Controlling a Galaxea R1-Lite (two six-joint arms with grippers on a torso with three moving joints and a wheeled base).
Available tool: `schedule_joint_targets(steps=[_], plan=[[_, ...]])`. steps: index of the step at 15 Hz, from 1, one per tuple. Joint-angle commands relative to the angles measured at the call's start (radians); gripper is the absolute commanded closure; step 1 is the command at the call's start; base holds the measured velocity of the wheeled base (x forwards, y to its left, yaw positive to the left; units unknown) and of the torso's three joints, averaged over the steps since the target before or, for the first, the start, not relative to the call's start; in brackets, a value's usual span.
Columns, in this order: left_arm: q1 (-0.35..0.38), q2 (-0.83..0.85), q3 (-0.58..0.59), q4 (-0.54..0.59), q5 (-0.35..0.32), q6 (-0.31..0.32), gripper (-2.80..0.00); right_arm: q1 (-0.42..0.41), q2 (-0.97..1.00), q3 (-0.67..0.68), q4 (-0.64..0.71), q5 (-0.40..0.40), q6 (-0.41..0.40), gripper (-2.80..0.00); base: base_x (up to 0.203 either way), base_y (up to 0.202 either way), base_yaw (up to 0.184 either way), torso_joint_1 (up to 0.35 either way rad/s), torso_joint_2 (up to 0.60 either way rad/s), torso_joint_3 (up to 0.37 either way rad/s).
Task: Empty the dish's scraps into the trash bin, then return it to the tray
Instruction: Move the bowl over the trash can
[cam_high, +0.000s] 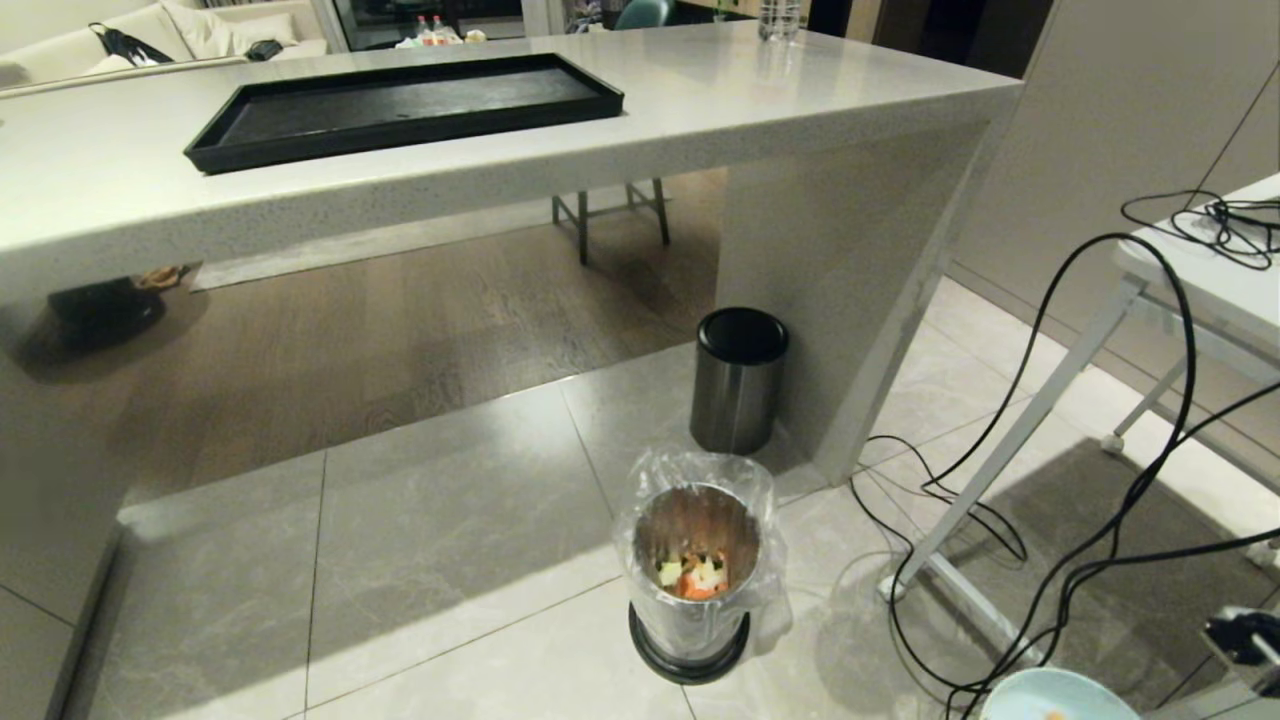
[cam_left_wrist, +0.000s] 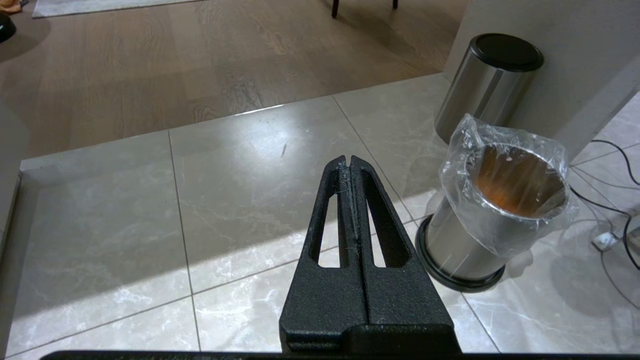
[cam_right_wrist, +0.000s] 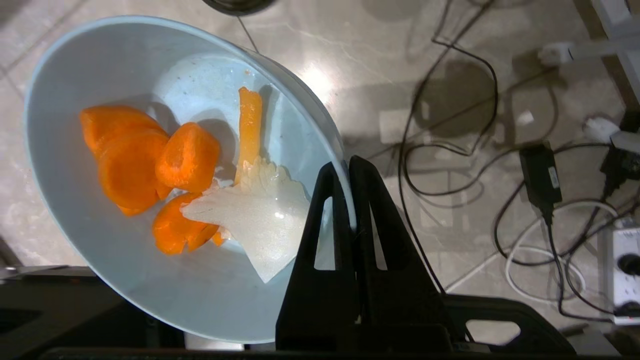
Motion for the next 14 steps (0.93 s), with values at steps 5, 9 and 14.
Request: schedule_joint_targets(steps=[5, 9, 14], plan=[[-0.001, 0.001, 0.000, 0.001, 0.000, -0.001, 0.00, -0.001, 0.170, -0.152, -0.002, 0.025, -0.037, 0.00, 0.000, 0.000, 0.000, 0.002, 0.00, -0.076], [-0.001, 0.001, 0.000, -0.001, 0.000, -0.001, 0.00, 0.000, 0.263, -0.238, -0.010, 0.026, -0.066, 0.00, 0.000, 0.000, 0.000, 0.004, 0.00, -0.185], [-0.001, 0.001, 0.000, 0.000, 0.001, -0.001, 0.00, 0.000, 0.274, -0.301, -0.003, 0.025, -0.087, 0.00, 0.000, 0.000, 0.000, 0.005, 0.00, -0.198]])
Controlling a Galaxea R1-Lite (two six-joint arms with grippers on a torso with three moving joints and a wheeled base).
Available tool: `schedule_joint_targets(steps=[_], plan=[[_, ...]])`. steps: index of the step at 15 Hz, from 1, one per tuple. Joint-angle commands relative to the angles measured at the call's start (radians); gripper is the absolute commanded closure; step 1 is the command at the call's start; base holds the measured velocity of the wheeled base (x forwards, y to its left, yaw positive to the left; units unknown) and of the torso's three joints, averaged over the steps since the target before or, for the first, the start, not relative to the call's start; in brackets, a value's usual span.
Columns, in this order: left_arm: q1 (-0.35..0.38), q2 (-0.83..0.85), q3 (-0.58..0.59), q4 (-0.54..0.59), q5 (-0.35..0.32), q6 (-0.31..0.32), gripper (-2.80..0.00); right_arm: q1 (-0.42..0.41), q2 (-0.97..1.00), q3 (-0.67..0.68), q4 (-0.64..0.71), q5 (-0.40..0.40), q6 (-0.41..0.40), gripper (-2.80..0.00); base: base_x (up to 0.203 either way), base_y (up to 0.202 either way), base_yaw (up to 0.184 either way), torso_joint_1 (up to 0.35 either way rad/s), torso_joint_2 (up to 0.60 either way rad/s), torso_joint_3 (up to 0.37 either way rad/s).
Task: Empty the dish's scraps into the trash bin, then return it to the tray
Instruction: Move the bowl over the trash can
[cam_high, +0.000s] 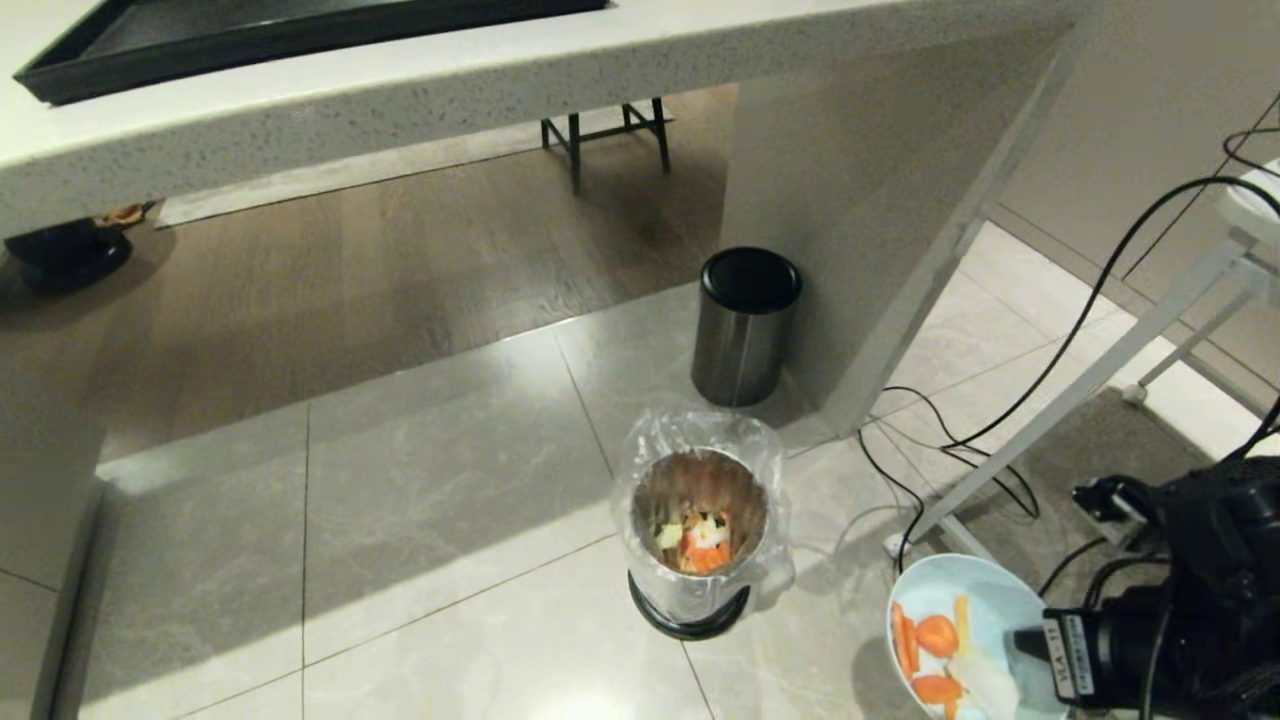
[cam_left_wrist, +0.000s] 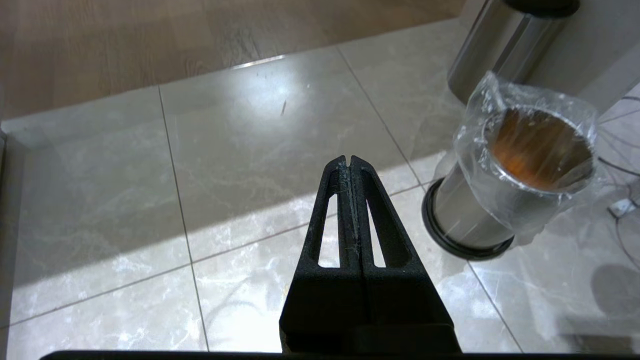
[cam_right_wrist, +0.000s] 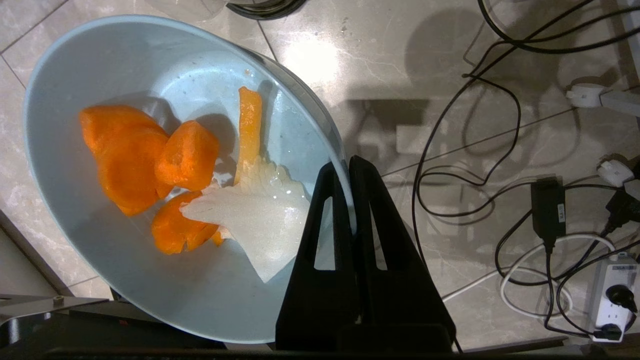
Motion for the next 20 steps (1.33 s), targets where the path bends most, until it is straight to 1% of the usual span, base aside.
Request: schedule_joint_targets(steps=[1, 3, 8, 12, 15, 16, 20], plan=[[0.000, 0.001, 0.000, -0.001, 0.000, -0.001, 0.00, 0.001, 0.009, -0.023, -0.005, -0.002, 0.001, 0.00, 0.000, 0.000, 0.000, 0.002, 0.01, -0.201], [-0.001, 0.001, 0.000, -0.001, 0.000, -0.001, 0.00, 0.001, 0.005, -0.041, -0.005, -0.004, 0.001, 0.00, 0.000, 0.000, 0.000, 0.006, 0.00, -0.197], [-0.001, 0.001, 0.000, -0.001, 0.000, -0.003, 0.00, 0.001, -0.014, -0.037, 0.007, -0.023, 0.006, 0.00, 0.000, 0.000, 0.000, 0.004, 0.00, -0.197], [-0.001, 0.001, 0.000, 0.000, 0.000, -0.003, 0.00, 0.001, -0.009, -0.035, 0.001, -0.019, 0.010, 0.00, 0.000, 0.000, 0.000, 0.004, 0.00, -0.195], [-0.001, 0.001, 0.000, -0.001, 0.000, -0.003, 0.00, 0.001, -0.022, -0.031, 0.008, -0.020, 0.035, 0.00, 0.000, 0.000, 0.000, 0.004, 0.00, -0.194], [0.000, 0.001, 0.000, -0.001, 0.000, -0.003, 0.00, 0.001, -0.034, -0.022, 0.010, -0.020, 0.048, 0.00, 0.000, 0.000, 0.000, -0.002, 0.00, -0.198], [0.000, 0.001, 0.000, -0.001, 0.000, -0.003, 0.00, 0.001, -0.090, 0.034, 0.011, -0.022, 0.055, 0.00, 0.000, 0.000, 0.000, 0.000, 0.00, -0.198]])
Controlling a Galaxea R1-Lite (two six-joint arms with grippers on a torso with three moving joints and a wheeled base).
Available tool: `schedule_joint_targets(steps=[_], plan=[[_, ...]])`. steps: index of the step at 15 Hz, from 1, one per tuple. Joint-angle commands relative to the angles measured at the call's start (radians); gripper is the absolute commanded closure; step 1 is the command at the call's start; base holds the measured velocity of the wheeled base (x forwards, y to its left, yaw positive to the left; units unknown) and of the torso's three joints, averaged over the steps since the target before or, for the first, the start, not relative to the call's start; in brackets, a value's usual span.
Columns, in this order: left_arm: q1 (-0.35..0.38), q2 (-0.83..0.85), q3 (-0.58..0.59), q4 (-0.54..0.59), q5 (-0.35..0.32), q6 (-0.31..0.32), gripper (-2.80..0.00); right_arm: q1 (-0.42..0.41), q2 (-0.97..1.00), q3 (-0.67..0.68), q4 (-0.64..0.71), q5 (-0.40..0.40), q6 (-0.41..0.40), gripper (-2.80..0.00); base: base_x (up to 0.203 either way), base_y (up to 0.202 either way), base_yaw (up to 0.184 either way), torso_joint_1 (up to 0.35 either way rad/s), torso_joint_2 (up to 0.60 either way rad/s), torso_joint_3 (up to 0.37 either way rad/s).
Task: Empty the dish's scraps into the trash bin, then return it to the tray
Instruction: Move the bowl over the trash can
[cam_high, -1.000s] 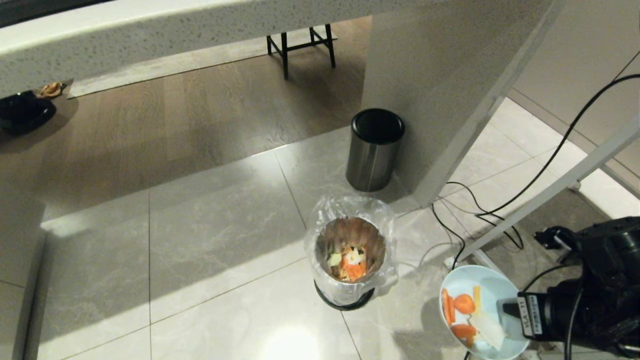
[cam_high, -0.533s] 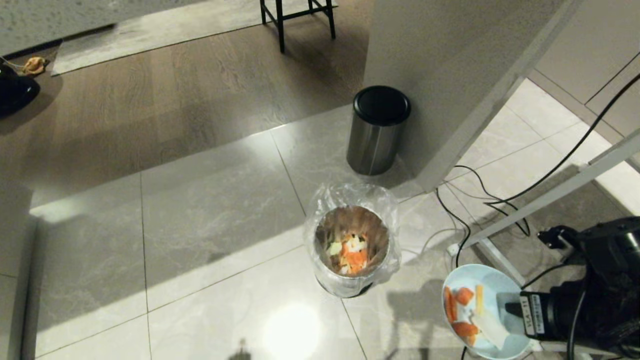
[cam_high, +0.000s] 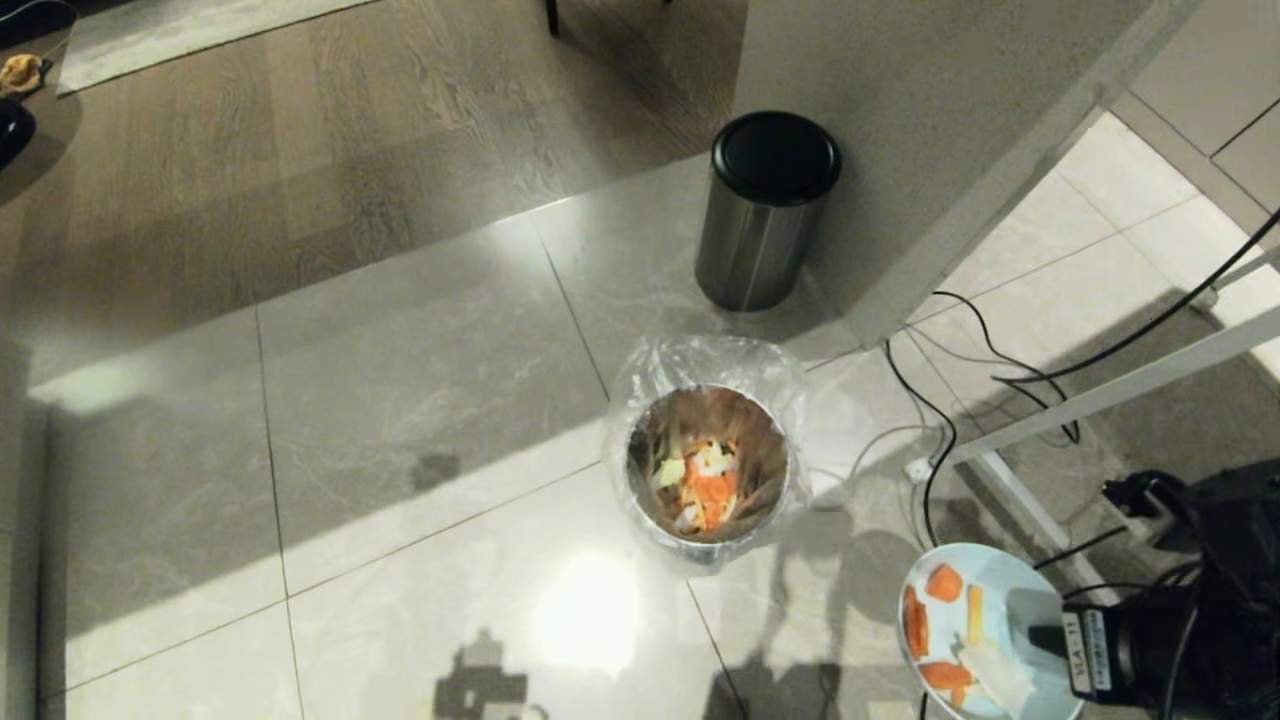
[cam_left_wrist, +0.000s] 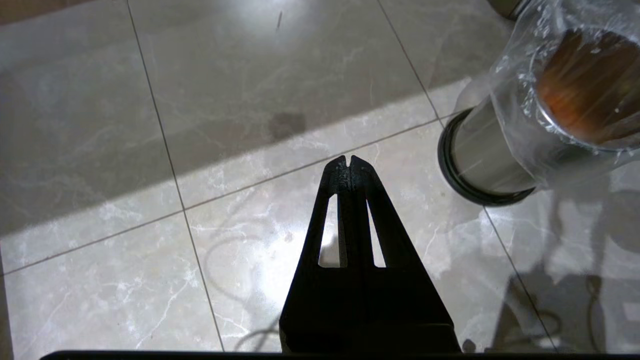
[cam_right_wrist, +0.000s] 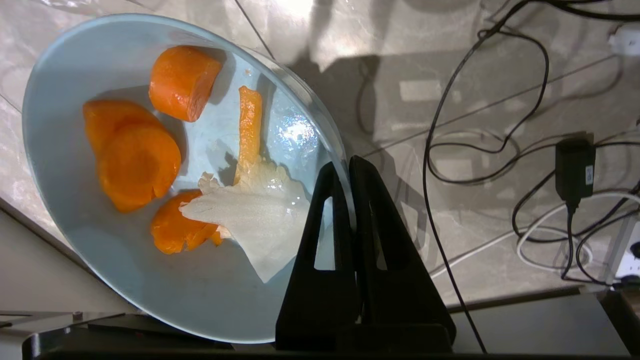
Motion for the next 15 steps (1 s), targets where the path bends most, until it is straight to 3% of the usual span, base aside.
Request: schedule_joint_targets(steps=[1, 7, 12, 15], plan=[[0.001, 0.001, 0.000, 0.000, 0.001, -0.001, 0.00, -0.001, -0.032, 0.019, 0.002, -0.001, 0.003, 0.00, 0.000, 0.000, 0.000, 0.000, 0.01, -0.199], [0.000, 0.001, 0.000, 0.000, 0.001, -0.001, 0.00, 0.000, -0.029, 0.008, 0.000, -0.001, 0.000, 0.00, 0.000, 0.000, 0.000, 0.001, 0.00, -0.173], [0.001, 0.001, 0.000, 0.000, 0.001, 0.001, 0.00, -0.002, -0.003, 0.003, -0.004, -0.007, 0.000, 0.00, 0.000, 0.000, 0.000, 0.002, 0.00, -0.017], [0.001, 0.001, 0.000, 0.000, 0.001, 0.001, 0.00, -0.012, 0.072, -0.087, -0.006, -0.056, 0.002, 0.00, 0.000, 0.000, 0.000, 0.000, 0.00, 0.000]])
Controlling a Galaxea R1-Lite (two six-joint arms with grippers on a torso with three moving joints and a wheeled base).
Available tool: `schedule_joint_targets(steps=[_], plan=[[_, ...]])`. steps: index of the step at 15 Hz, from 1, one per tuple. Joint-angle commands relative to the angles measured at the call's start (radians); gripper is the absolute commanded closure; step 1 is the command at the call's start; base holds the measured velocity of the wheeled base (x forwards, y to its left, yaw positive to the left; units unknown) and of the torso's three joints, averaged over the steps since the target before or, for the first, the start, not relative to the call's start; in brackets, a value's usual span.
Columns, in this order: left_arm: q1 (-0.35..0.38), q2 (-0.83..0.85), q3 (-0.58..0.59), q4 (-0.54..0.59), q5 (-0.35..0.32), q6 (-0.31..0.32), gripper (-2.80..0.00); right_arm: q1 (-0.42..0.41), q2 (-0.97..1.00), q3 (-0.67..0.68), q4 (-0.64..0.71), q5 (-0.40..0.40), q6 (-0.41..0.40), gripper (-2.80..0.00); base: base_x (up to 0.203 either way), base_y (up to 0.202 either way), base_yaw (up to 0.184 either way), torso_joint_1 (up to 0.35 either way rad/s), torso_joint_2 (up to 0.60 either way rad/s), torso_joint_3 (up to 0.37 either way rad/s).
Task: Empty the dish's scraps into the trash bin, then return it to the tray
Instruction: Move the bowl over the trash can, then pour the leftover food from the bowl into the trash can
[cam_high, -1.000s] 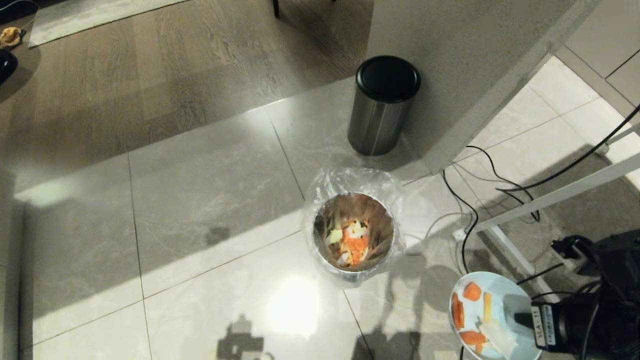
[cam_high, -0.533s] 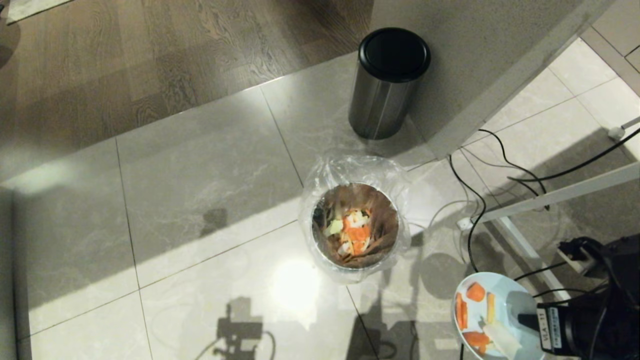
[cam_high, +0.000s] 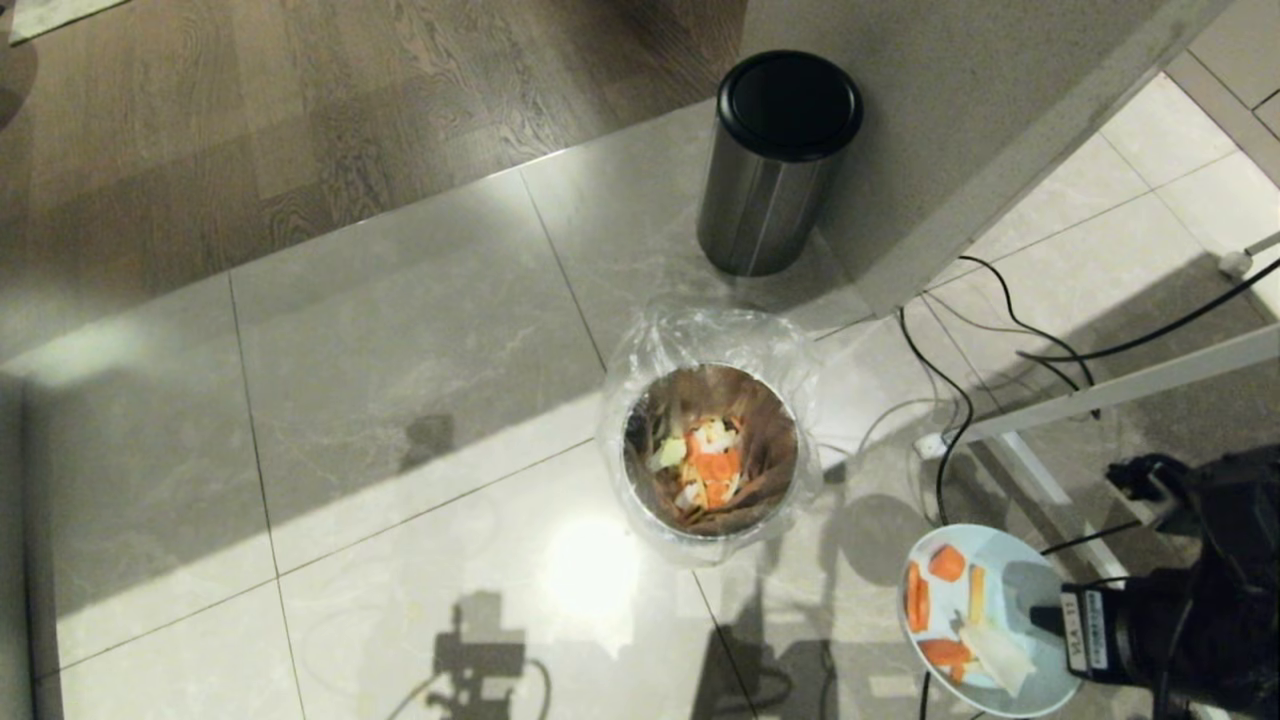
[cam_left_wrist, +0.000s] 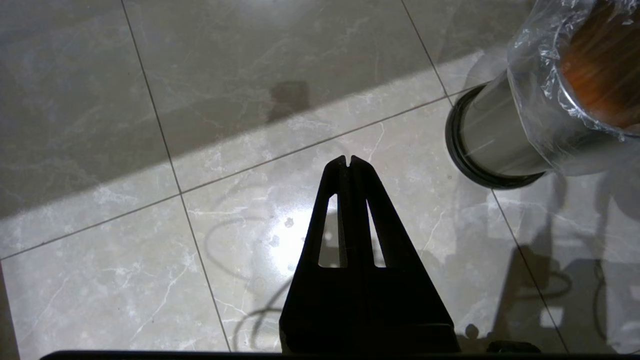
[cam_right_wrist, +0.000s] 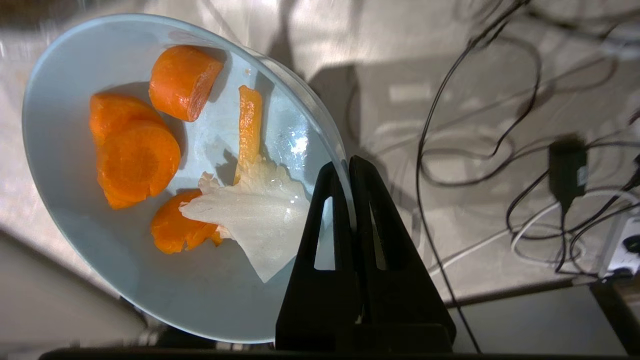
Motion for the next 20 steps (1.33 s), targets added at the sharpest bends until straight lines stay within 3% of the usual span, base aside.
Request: schedule_joint_targets(steps=[1, 7, 15, 17, 20], plan=[[0.000, 0.000, 0.000, -0.001, 0.000, -0.001, 0.00, -0.017, 0.081, -0.091, 0.001, -0.032, 0.004, 0.00, 0.000, 0.000, 0.000, 0.000, 0.00, 0.000], [0.000, 0.001, 0.000, -0.001, 0.000, -0.001, 0.00, -0.052, 0.194, -0.360, 0.030, -0.135, -0.015, 0.00, 0.000, 0.000, 0.000, 0.000, 0.00, 0.000], [-0.001, 0.001, 0.000, -0.001, 0.000, -0.001, 0.00, 0.063, 0.228, -0.548, 0.009, -0.222, -0.266, 0.00, 0.000, 0.000, 0.000, 0.000, 0.00, 0.000], [0.000, 0.001, 0.000, -0.001, 0.000, -0.001, 0.00, 0.091, 0.253, -0.549, -0.051, -0.279, -0.319, 0.00, 0.000, 0.000, 0.000, 0.000, 0.00, 0.000], [0.000, 0.001, 0.000, -0.001, 0.000, -0.001, 0.00, 0.130, 0.275, -0.549, -0.155, -0.290, -0.380, 0.00, 0.000, 0.000, 0.000, 0.000, 0.00, 0.000]])
